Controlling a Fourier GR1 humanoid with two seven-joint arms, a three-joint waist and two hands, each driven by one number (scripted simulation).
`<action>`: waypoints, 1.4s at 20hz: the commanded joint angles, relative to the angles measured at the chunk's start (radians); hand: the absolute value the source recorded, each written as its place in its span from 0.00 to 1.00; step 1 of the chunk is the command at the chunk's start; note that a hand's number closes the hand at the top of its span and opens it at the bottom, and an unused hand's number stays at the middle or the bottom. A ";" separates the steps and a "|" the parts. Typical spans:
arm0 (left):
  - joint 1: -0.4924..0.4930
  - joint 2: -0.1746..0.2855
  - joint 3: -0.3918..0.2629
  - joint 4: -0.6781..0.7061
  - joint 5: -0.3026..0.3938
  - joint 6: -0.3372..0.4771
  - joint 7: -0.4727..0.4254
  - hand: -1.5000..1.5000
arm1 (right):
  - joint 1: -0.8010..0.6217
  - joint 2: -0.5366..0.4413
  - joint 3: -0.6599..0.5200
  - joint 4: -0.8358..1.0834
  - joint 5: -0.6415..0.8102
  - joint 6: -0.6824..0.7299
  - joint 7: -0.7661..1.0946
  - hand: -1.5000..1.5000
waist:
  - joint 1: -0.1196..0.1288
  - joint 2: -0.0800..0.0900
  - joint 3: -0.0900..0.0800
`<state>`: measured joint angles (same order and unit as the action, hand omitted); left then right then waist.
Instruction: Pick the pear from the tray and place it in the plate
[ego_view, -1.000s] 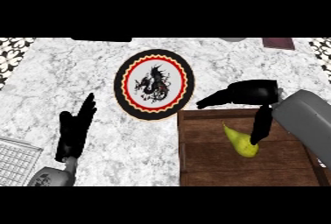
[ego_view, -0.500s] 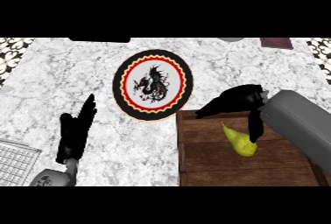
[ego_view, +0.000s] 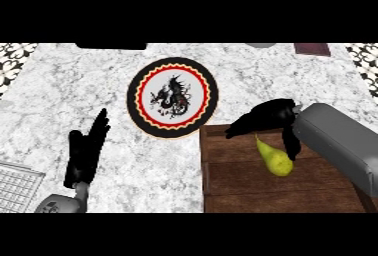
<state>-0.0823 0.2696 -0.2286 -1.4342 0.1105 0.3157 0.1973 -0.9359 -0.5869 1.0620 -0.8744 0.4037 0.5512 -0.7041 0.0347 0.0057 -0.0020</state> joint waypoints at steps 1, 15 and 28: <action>-0.004 -0.042 -0.002 0.056 -0.016 0.021 -0.039 0.50 | 0.008 0.034 0.044 0.056 0.011 0.121 -0.146 0.00 | -0.012 0.004 0.002; 0.003 -0.017 0.027 0.022 -0.016 -0.011 -0.022 0.50 | 0.033 0.056 0.134 0.144 0.046 0.001 -0.195 1.00 | -0.008 0.004 0.002; 0.024 -0.036 0.026 0.005 -0.031 -0.025 -0.012 0.50 | -0.011 0.184 0.005 0.306 0.028 -0.216 -0.218 1.00 | -0.009 0.003 0.003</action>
<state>-0.0590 0.2446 -0.2030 -1.4483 0.0819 0.3037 0.2020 -0.9404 -0.4926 1.0985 -0.6920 0.4168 0.3195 -0.8729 0.0189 -0.0174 -0.0111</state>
